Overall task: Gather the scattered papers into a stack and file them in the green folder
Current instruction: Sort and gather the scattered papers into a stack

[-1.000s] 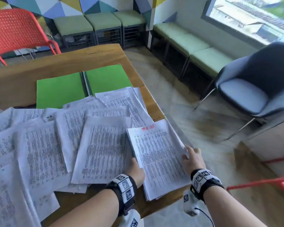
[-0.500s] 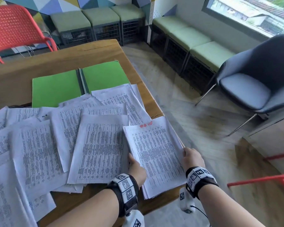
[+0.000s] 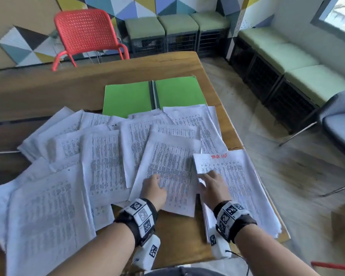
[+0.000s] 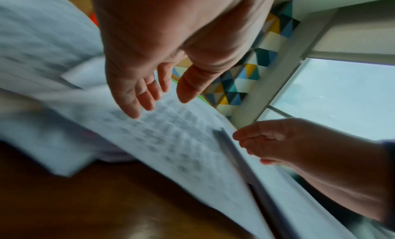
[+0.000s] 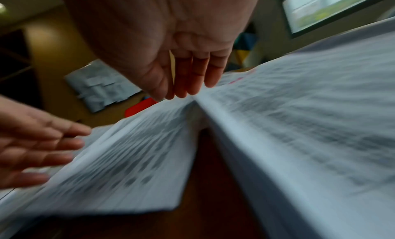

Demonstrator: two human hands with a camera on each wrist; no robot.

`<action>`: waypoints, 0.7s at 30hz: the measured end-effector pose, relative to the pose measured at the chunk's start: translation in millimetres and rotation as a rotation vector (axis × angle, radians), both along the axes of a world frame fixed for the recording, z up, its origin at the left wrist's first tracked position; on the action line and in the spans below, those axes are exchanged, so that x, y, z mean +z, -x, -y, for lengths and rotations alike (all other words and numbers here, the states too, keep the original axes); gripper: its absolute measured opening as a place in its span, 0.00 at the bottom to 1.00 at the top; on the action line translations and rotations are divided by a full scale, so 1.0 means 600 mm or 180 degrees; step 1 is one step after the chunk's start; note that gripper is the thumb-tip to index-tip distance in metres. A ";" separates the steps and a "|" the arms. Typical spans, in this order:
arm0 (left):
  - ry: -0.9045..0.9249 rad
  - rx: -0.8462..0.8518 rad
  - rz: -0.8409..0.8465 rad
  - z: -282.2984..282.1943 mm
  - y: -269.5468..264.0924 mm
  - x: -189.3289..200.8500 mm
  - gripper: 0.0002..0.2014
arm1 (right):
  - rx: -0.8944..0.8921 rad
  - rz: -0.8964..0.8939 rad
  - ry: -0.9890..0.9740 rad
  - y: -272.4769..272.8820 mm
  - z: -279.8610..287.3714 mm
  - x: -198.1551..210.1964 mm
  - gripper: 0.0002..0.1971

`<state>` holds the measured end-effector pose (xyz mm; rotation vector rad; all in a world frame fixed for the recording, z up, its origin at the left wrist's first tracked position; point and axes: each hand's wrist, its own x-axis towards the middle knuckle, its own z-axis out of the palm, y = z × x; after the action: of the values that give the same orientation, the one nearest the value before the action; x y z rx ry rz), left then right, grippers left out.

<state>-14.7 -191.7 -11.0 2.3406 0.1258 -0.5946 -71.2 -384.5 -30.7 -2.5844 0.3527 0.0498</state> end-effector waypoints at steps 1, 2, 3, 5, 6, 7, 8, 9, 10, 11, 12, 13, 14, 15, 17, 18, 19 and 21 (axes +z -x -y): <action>-0.0087 0.0173 0.0045 -0.036 -0.011 -0.004 0.26 | 0.0321 0.0010 0.0046 -0.008 -0.031 -0.001 0.14; -0.0189 0.0376 0.0101 -0.074 -0.021 -0.008 0.26 | 0.0614 -0.0002 0.0126 -0.014 -0.060 -0.001 0.16; -0.0359 0.0583 0.0167 -0.112 -0.030 -0.010 0.26 | 0.0873 -0.0030 0.0241 -0.019 -0.088 -0.003 0.19; -0.0842 0.0908 0.0252 -0.186 -0.043 -0.018 0.26 | 0.1168 -0.0201 0.0502 -0.028 -0.135 -0.004 0.24; -0.1050 0.1059 0.0235 -0.221 -0.048 -0.021 0.26 | 0.1208 -0.0324 0.0584 -0.034 -0.153 -0.007 0.26; -0.1198 0.1220 0.0169 -0.254 -0.051 -0.023 0.26 | 0.1203 -0.0455 0.0614 -0.041 -0.167 -0.010 0.28; -0.1297 0.1385 0.0077 -0.284 -0.054 -0.023 0.27 | 0.1153 -0.0608 0.0602 -0.050 -0.178 -0.013 0.31; -0.1359 0.1520 -0.0043 -0.313 -0.057 -0.027 0.29 | 0.1099 -0.0757 0.0577 -0.059 -0.187 -0.017 0.34; -0.1395 0.1624 -0.0167 -0.341 -0.060 -0.030 0.30 | 0.1075 -0.0877 0.0554 -0.068 -0.194 -0.023 0.35; -0.1427 0.1735 -0.0292 -0.370 -0.063 -0.036 0.32 | 0.1096 -0.0955 0.0549 -0.075 -0.202 -0.028 0.36; -0.1450 0.1879 -0.0426 -0.399 -0.066 -0.041 0.33 | 0.1154 -0.0987 0.0565 -0.081 -0.211 -0.032 0.37; -0.1498 0.2031 -0.0558 -0.427 -0.067 -0.045 0.35 | 0.1246 -0.0984 0.0588 -0.086 -0.221 -0.035 0.37; -0.1528 0.2149 -0.0652 -0.451 -0.065 -0.050 0.36 | 0.1365 -0.0955 0.0603 -0.089 -0.231 -0.037 0.36; -0.1596 0.2195 -0.0744 -0.474 -0.060 -0.055 0.38 | 0.1520 -0.0936 0.0599 -0.091 -0.243 -0.036 0.35; -0.1660 0.2125 -0.0886 -0.502 -0.050 -0.063 0.38 | 0.1849 -0.0911 0.0542 -0.096 -0.267 -0.032 0.34; -0.1625 0.2010 -0.0940 -0.508 -0.045 -0.062 0.37 | 0.1961 -0.0872 0.0511 -0.101 -0.276 -0.029 0.32; -0.1636 0.1864 -0.0925 -0.513 -0.043 -0.063 0.36 | 0.1983 -0.0780 0.0486 -0.108 -0.282 -0.024 0.30; -0.1585 0.1708 -0.0730 -0.520 -0.044 -0.060 0.34 | 0.1617 -0.0504 0.0471 -0.129 -0.279 -0.013 0.28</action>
<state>11.8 120.0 -47.2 2.5300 1.0769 -0.5992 6.2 -216.8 -38.5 -2.7580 -0.2624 0.4235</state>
